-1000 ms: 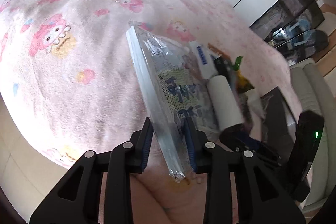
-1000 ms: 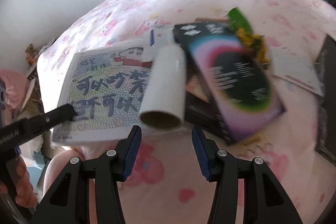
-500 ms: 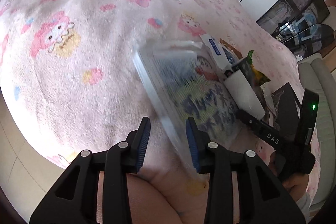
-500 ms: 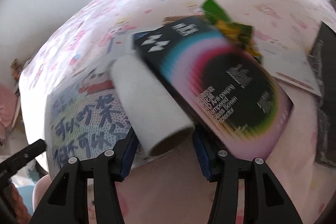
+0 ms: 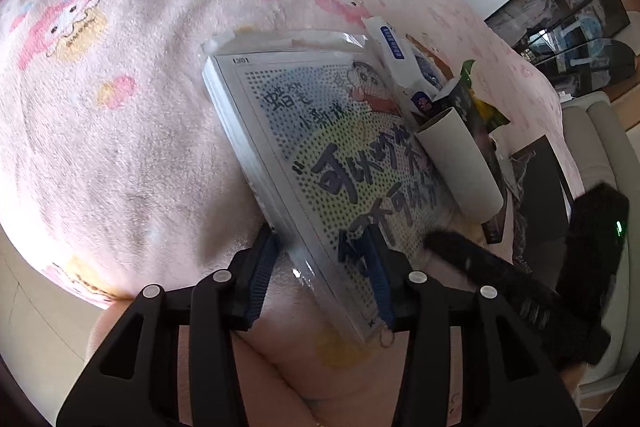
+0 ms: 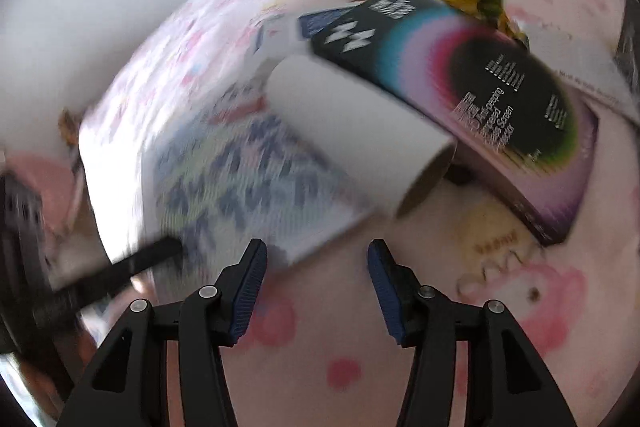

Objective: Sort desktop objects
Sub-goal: 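Lift the bead-art kit with the left gripper, sliding it from under the roller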

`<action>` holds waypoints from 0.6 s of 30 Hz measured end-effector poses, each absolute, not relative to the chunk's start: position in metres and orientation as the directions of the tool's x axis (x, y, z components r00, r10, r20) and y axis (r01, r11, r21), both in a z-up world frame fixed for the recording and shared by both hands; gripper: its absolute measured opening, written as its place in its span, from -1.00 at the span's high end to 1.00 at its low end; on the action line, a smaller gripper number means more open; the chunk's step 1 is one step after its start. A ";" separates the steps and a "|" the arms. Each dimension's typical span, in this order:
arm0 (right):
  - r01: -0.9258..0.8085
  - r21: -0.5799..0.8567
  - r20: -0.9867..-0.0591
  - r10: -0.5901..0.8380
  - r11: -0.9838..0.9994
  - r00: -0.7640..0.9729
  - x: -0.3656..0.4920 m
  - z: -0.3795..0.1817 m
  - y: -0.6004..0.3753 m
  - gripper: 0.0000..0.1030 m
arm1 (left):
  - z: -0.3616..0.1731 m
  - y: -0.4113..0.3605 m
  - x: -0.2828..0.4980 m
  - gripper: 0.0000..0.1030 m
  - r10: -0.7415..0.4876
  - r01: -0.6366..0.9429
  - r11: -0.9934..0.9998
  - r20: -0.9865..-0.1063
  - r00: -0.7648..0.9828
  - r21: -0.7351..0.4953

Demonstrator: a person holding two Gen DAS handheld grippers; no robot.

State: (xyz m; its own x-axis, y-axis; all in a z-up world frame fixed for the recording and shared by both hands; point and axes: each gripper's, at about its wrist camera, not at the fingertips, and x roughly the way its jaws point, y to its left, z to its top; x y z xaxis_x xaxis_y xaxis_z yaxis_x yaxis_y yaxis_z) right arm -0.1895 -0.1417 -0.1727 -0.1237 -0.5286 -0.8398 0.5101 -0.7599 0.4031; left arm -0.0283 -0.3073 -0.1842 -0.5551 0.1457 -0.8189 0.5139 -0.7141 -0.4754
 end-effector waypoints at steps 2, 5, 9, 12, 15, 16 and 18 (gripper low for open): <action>0.447 0.444 -0.829 -0.546 -0.776 -0.124 -0.207 -0.178 -0.144 0.05 | -0.185 -0.309 -0.028 0.23 0.148 0.514 -0.704 -0.810 -0.568 -0.490; 0.422 0.460 -0.821 -0.555 -0.781 -0.133 -0.219 -0.180 -0.155 0.04 | -0.180 -0.312 -0.023 0.33 0.148 0.508 -0.692 -0.789 -0.596 -0.513; 0.503 0.409 -0.822 -0.547 -0.761 -0.159 -0.204 -0.164 -0.177 0.05 | -0.165 -0.318 -0.008 0.34 0.114 0.508 -0.692 -0.773 -0.624 -0.513; 0.565 0.411 -0.813 -0.568 -0.716 -0.128 -0.181 -0.150 -0.195 0.06 | -0.155 -0.329 0.005 0.35 0.096 0.516 -0.684 -0.766 -0.636 -0.515; 0.631 0.442 -0.789 -0.611 -0.638 -0.066 -0.160 -0.135 -0.214 0.06 | -0.151 -0.342 0.014 0.37 0.089 0.524 -0.679 -0.766 -0.637 -0.515; 0.658 0.434 -0.788 -0.613 -0.615 -0.054 -0.155 -0.131 -0.221 0.06 | -0.152 -0.345 0.018 0.38 0.089 0.529 -0.669 -0.763 -0.640 -0.522; 0.687 0.383 -0.807 -0.585 -0.617 -0.076 -0.151 -0.129 -0.230 0.06 | -0.155 -0.350 0.024 0.41 0.091 0.540 -0.643 -0.755 -0.649 -0.542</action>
State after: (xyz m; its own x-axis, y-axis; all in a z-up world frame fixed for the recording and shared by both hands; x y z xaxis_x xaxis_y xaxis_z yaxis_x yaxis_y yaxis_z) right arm -0.1507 -0.2304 -0.1294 -0.0760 -0.5855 -0.8071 0.6874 -0.6171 0.3829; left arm 0.0242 -0.3505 -0.1547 -0.6495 0.0908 -0.7549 0.5404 -0.6434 -0.5423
